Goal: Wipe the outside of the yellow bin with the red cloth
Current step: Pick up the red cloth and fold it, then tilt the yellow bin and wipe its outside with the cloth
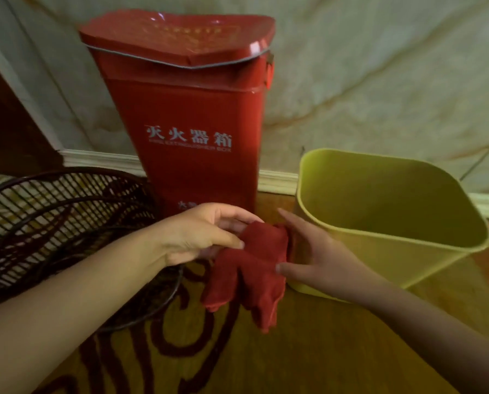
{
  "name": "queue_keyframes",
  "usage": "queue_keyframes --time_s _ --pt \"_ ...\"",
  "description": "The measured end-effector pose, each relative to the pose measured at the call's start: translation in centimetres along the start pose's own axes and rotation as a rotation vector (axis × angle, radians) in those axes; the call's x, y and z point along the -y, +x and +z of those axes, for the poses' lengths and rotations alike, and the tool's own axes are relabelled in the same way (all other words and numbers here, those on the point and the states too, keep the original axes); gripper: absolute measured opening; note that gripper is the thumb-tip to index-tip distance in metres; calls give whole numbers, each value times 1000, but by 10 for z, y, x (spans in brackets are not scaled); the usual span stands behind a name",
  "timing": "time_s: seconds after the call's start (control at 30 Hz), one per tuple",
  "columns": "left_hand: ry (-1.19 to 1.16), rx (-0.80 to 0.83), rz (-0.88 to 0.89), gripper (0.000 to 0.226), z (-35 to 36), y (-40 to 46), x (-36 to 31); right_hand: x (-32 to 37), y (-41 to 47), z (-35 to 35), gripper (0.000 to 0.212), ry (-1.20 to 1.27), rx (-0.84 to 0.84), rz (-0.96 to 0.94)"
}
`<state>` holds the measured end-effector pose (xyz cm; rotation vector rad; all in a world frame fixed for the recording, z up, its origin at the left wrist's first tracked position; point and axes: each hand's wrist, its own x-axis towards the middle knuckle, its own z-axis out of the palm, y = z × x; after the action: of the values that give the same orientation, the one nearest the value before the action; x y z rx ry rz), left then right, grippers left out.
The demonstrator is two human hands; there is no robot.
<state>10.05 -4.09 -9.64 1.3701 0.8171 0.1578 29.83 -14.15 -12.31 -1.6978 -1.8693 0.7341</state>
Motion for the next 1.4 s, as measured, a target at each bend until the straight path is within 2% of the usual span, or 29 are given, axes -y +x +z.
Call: queue_keyframes --time_s 0.07,0.17,0.2,0.37,0.43,0.53,0.63,0.73,0.8,0.93,1.03,1.13,1.3,1.4 --pt "72 87 -14 43 9 3 1 -5 -7 7 70 242 93 -28" --pt "161 151 -50 42 16 6 4 -14 -17 6 34 658 244 80" --pt "171 168 -70 42 19 9 6 -20 -22 6 28 739 268 124" --pt "285 215 -150 35 49 26 15 -53 -58 11 15 855 293 309" --pt "436 129 -25 35 59 31 6 -66 -76 11 16 883 246 397" --pt "511 4 307 45 78 39 -28 -84 -99 4 19 953 168 524" --pt "646 54 481 50 104 58 -57 -94 -116 -4 15 1048 86 592" --pt "901 131 431 55 128 84 -67 -98 -128 -10 18 1116 -4 632" --pt "1061 116 423 49 133 100 -69 -98 -132 -11 18 1148 -57 648" --pt "1221 104 487 38 134 115 -79 -95 -134 -14 21 1241 -154 680" --pt "1214 48 570 38 134 123 -96 -91 -135 -22 29 1297 -215 684" --pt "1157 18 576 34 134 135 -120 -91 -141 -34 30 1309 -309 689" --pt "1070 -50 420 35 116 158 -138 -99 -148 -61 26 1226 -505 733" --pt "935 -163 321 35 87 166 -130 -97 -141 -83 22 1026 -707 754"
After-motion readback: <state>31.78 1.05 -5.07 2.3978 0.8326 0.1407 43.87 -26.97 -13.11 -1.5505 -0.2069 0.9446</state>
